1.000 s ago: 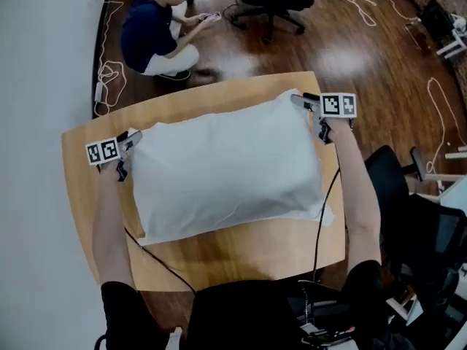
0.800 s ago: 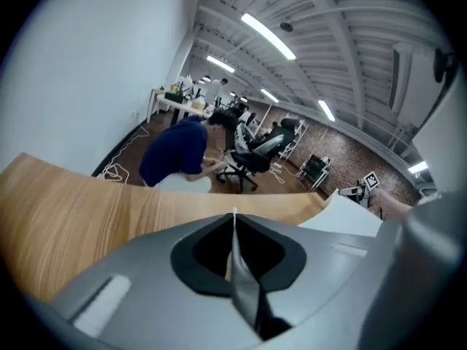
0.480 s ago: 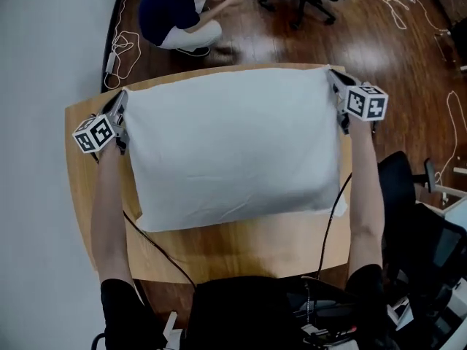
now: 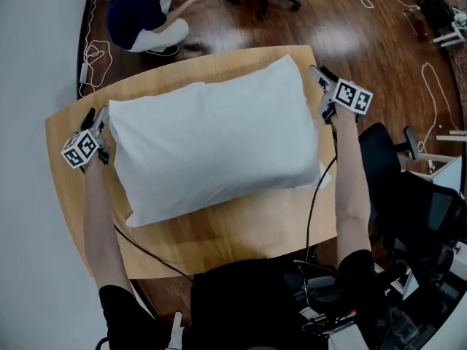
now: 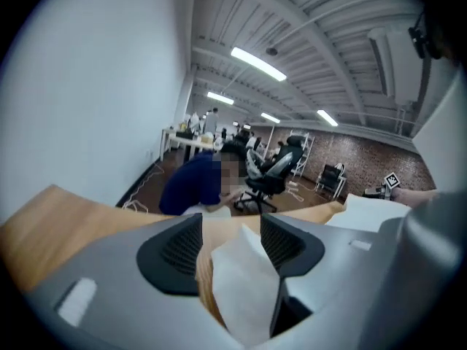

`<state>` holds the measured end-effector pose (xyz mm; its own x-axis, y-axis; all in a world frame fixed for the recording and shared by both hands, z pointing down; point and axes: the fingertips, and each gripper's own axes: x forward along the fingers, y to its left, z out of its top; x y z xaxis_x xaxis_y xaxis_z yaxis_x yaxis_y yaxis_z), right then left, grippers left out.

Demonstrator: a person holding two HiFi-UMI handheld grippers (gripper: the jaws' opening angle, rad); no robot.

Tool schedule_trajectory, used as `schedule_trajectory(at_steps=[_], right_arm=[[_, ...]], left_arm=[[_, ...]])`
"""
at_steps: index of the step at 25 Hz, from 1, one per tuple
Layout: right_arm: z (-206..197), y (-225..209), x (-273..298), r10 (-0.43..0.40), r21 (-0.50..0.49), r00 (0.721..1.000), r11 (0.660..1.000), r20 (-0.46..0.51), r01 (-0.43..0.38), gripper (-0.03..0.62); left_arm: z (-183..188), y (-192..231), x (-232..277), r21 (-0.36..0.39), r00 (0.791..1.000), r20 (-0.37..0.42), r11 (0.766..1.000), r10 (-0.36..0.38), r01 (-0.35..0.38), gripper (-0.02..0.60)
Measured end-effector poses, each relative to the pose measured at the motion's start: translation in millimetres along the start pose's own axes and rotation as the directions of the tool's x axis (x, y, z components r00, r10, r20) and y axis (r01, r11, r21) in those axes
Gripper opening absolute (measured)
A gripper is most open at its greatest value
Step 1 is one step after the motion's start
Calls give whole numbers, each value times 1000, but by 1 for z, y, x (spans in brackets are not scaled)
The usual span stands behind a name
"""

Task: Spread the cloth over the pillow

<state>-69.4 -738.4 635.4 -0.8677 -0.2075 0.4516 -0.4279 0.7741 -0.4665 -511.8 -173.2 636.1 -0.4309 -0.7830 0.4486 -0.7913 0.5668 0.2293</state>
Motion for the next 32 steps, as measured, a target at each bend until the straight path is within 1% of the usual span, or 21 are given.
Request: schedule_trajectory(at_steps=[1,2,3,5,7,8,10,11,13,15,16,18,19,20,21,22,23,26,29,31,32], right_arm=[[9,2,-32,7,25,996,1000,84,-9,258],[13,9,-69,21,43,986,999,165,-28,256],[13,22,-107,41,48,971,997,235,-54,251],[1,60,-174,88,27,940,994,328,-102,199],[-27,104,-227,122,4,924,991,362,-133,159],[-45,128,-248,138,-1,922,989,363,-148,133],[-84,179,-281,172,8,923,983,344,-186,112],[-104,205,-293,190,20,924,978,331,-208,90],[-142,259,-309,242,38,923,963,300,-265,70],[-168,311,-318,299,24,914,948,273,-318,27],[-177,332,-323,320,13,910,942,264,-335,6],[-192,365,-332,343,-7,905,936,250,-353,3],[-199,378,-337,350,-19,905,934,241,-357,3],[-204,390,-342,358,-30,903,932,236,-361,3],[-207,400,-347,370,-39,899,927,236,-372,3],[-207,410,-350,388,-46,890,920,239,-389,3],[-206,420,-352,411,-53,879,910,243,-411,3],[-200,443,-363,476,-85,843,878,251,-471,3],[-199,453,-390,512,-141,821,859,254,-492,3],[-202,454,-413,529,-181,811,849,252,-497,3],[-206,453,-425,534,-196,808,845,249,-498,3]], left_arm=[[22,-5,-24,3,996,91,1000,-16,16,235],[43,-16,-53,0,981,185,999,-51,52,236],[61,-34,-85,3,958,269,995,-97,100,240],[81,-79,-156,47,898,391,979,-202,200,241],[82,-128,-221,83,830,466,949,-306,304,255],[75,-151,-247,81,799,489,930,-350,358,277],[56,-193,-292,58,741,518,882,-427,467,285],[45,-211,-311,45,712,527,852,-463,521,285],[27,-244,-343,20,646,545,779,-534,626,311],[14,-274,-365,9,578,557,700,-596,714,316],[9,-288,-374,13,544,557,662,-627,749,316],[9,-312,-393,40,471,560,591,-681,806,311],[12,-321,-406,59,437,569,565,-697,823,308],[17,-327,-422,79,407,583,548,-703,833,308],[23,-332,-439,99,386,596,541,-705,835,308],[28,-335,-454,117,372,605,541,-704,833,309],[33,-338,-468,133,365,609,545,-704,828,310],[33,-352,-500,169,358,608,556,-709,814,310],[24,-368,-526,218,349,597,564,-723,797,306],[18,-380,-543,250,349,591,577,-727,778,226],[16,-388,-552,259,350,593,584,-725,769,214]])
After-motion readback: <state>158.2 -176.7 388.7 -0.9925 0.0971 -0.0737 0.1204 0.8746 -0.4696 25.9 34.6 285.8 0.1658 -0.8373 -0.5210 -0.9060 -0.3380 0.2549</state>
